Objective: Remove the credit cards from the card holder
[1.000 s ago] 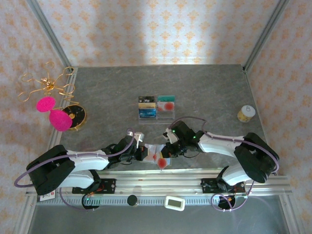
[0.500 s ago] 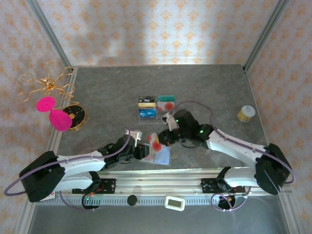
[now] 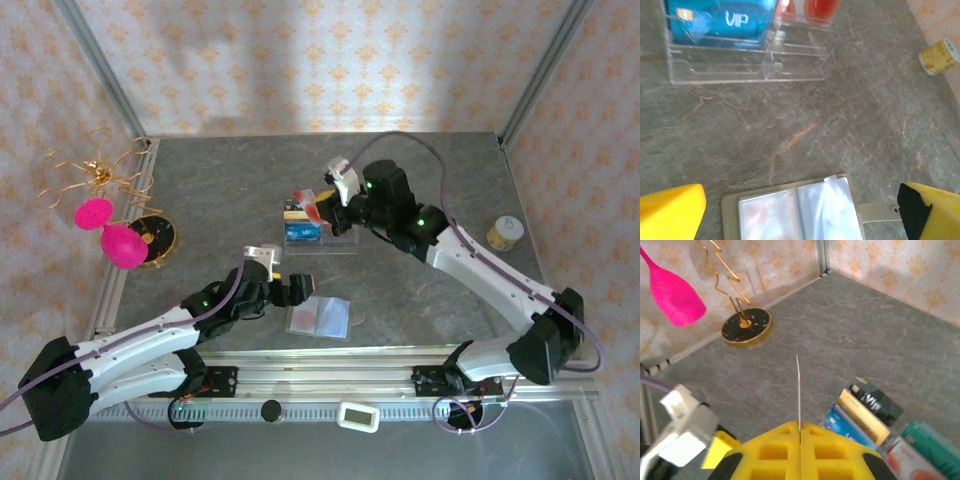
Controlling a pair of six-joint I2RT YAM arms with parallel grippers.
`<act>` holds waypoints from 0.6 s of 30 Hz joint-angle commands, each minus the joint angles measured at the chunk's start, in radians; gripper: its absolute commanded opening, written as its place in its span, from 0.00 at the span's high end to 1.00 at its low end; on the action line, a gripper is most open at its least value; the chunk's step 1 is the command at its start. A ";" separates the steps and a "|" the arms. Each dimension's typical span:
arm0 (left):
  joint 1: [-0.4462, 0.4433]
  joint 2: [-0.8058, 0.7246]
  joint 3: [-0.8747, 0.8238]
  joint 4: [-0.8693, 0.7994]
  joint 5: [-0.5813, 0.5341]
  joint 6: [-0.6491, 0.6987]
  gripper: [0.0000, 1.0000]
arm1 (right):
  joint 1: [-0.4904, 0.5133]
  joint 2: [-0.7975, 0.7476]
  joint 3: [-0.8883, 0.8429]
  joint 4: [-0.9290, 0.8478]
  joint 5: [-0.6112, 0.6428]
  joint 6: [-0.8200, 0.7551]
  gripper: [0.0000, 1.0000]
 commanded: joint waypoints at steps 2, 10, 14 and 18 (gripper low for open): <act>0.009 -0.050 0.068 -0.125 -0.111 0.049 0.01 | -0.044 0.114 0.151 -0.282 -0.028 -0.315 1.00; 0.031 -0.091 0.131 -0.153 -0.219 0.157 0.01 | -0.122 0.337 0.386 -0.531 -0.087 -0.590 1.00; 0.046 -0.091 0.145 -0.144 -0.255 0.195 0.01 | -0.133 0.439 0.477 -0.620 -0.072 -0.689 1.00; 0.050 -0.091 0.138 -0.113 -0.303 0.214 0.01 | -0.135 0.462 0.473 -0.632 -0.056 -0.778 1.00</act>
